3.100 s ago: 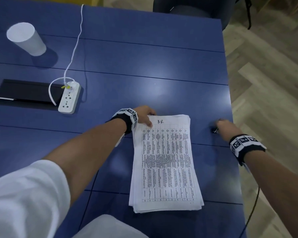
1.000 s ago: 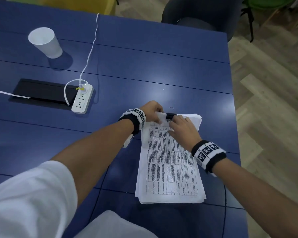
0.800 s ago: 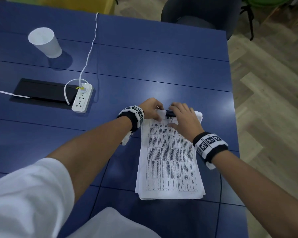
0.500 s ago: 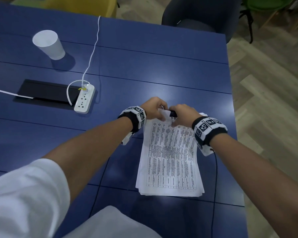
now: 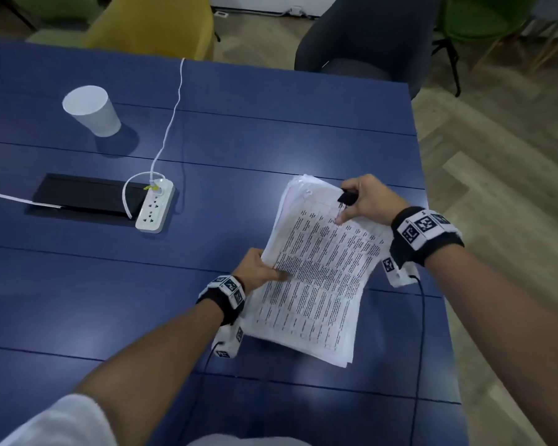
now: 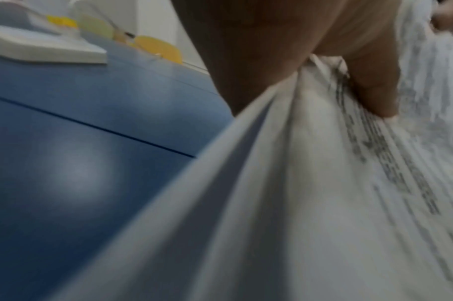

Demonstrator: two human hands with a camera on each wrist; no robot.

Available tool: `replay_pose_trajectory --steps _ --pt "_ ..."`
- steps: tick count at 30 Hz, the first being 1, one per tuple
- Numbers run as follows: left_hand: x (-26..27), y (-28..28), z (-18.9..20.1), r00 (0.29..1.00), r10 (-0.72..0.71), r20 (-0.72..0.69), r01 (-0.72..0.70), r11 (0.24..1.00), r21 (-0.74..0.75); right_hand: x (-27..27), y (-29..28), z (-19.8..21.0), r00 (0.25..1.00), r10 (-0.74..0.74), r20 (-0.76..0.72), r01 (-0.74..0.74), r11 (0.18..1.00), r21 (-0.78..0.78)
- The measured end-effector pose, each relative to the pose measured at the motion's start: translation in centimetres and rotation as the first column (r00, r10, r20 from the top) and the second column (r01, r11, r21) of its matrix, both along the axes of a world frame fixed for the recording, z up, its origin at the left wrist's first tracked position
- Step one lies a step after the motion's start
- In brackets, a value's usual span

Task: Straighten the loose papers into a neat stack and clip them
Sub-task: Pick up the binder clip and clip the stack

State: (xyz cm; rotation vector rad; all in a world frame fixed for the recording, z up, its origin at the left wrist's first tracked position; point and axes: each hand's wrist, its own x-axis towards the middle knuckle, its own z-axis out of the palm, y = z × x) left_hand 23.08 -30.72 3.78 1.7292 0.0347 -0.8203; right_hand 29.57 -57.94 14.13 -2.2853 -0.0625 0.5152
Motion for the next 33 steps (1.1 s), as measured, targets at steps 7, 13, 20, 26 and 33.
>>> replay_pose_trajectory --steps 7,13,20,26,33 --pt "2.8 -1.8 0.7 0.987 -0.155 -0.048 0.153 0.988 -0.035 -3.3 -8.0 -4.3 0.892 -0.446 -0.072 0.451 0.887 0.093" --pt "5.1 -4.7 -0.1 0.97 -0.234 -0.073 0.236 0.972 0.019 -7.9 -11.1 -10.2 0.613 -0.6 -0.514 0.788 0.415 0.455" --pt "7.5 -10.4 -2.1 0.999 0.029 -0.023 -0.029 1.0 0.011 -10.0 -9.4 -12.8 0.724 -0.4 -0.562 0.69 0.416 0.593" --pt "8.6 -17.0 -2.9 0.996 0.087 0.01 -0.088 0.99 0.111 -4.9 -13.3 -13.1 0.694 -0.702 -0.161 0.72 0.671 0.177" --pt "9.6 -21.5 -3.9 0.987 -0.14 0.077 0.081 0.852 0.517 -2.3 -14.5 -14.3 0.696 -0.716 -0.054 0.66 0.668 -0.345"
